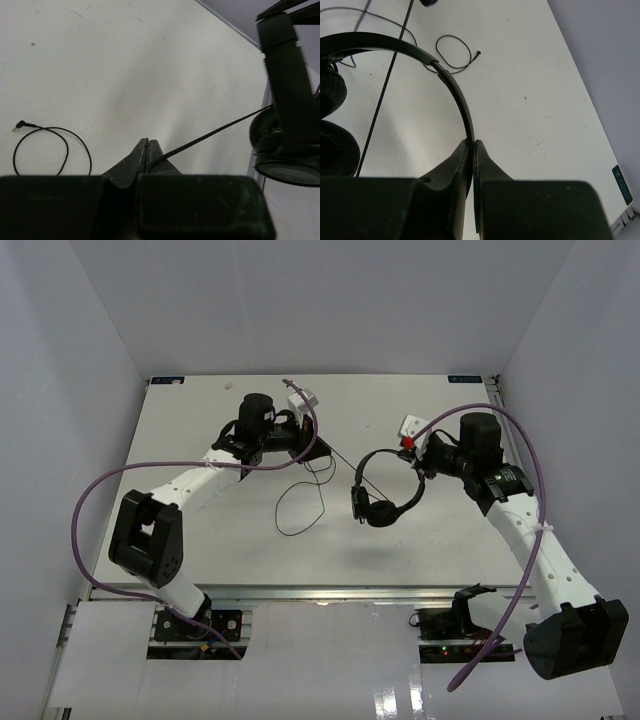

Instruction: Wrap the headphones

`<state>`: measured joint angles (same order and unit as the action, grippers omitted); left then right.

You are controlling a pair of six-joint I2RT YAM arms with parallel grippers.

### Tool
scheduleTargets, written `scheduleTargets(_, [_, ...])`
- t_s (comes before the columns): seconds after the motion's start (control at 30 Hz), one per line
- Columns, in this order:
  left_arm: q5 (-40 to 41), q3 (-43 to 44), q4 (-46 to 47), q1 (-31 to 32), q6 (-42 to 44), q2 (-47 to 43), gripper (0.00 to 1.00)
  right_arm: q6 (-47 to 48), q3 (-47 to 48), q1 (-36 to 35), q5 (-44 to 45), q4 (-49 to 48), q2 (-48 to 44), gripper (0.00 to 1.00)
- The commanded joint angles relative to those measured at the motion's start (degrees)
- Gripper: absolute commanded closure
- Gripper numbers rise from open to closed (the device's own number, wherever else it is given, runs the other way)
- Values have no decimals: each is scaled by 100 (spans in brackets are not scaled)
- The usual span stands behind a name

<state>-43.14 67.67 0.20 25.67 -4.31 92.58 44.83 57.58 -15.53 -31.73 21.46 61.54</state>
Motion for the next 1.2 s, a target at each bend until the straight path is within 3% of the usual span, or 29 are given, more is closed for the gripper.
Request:
scheduleTargets(0.0, [-514,542,-800,-159,60,-137,92,261,-255,-388,1258,-411,19,92])
scheduleTargets(0.2, [-1253,1011,-1240,-152,-549,86,92,-246,-466,-962,3009,-1467,303,92])
scheduleTargets(0.4, [-1659,1103,-1173,-27,-1308,186,94,-1378,-496,-1217,4879,-2779,818,92])
scheduleTargets(0.6, [-1467,858,-551,168,-2122,74,93,-2400,-321,-1226,5577,-3233,1217,92])
scheduleTargets(0.7, [-1243,710,-42,230,-2648,81,88,-3024,-161,-1265,5845,-3285,1345,92])
scheduleTargets(1.17, [-457,1280,722,970,-3840,981,79,-3937,179,-1588,6551,-3691,1813,92])
